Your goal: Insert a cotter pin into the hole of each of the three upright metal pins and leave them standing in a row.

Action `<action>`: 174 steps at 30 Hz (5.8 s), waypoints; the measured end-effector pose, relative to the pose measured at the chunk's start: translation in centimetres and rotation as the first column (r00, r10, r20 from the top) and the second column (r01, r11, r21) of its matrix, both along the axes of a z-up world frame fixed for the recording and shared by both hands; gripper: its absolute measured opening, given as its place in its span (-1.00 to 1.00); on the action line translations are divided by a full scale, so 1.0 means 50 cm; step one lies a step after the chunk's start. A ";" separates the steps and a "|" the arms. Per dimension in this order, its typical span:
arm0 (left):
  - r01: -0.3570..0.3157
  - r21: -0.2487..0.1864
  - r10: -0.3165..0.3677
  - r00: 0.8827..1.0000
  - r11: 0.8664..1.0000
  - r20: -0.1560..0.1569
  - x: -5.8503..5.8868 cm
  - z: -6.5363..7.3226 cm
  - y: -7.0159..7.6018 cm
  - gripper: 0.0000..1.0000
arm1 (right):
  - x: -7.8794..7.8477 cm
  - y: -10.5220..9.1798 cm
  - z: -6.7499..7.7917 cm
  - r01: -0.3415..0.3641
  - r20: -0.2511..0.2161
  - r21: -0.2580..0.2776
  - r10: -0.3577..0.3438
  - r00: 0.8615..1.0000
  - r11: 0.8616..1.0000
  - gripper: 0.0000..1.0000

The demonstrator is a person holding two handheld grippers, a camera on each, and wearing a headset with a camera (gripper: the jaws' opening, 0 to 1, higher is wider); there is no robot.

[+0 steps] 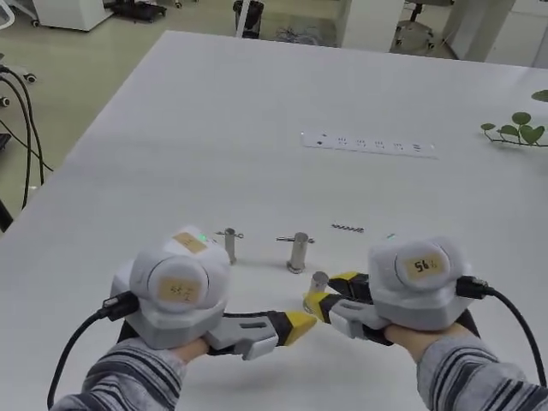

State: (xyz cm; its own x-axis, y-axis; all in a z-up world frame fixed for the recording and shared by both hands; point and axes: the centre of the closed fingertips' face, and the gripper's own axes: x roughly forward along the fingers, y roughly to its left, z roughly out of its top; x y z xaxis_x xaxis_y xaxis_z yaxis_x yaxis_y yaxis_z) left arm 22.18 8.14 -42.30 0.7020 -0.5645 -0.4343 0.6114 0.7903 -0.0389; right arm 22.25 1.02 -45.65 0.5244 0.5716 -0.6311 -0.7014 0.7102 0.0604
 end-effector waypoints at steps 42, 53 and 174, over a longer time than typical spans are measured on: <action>-0.017 -0.009 0.017 1.000 1.000 0.003 0.004 0.001 0.004 0.97 | 0.171 -0.097 0.035 -0.166 -0.051 -0.185 0.159 0.986 0.969 -0.58; -0.010 -0.004 0.010 1.000 1.000 -0.007 0.002 -0.006 0.001 0.97 | 0.226 -0.101 0.003 -0.245 -0.101 -0.262 0.226 0.969 0.933 -0.68; 0.033 -0.342 -0.122 0.962 0.939 -0.242 -0.082 0.033 -0.095 -0.57 | -0.077 -0.025 0.072 -0.643 0.081 -0.533 0.790 0.608 0.550 -1.00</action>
State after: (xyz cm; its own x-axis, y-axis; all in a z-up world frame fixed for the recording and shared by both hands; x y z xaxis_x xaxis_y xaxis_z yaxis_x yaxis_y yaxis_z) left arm 18.10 3.39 -40.65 0.5399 -0.7552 -0.3717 0.6042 0.6552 -0.4535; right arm 18.40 -0.22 -42.03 0.2450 0.5565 -0.7939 -0.9114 -0.1472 -0.3844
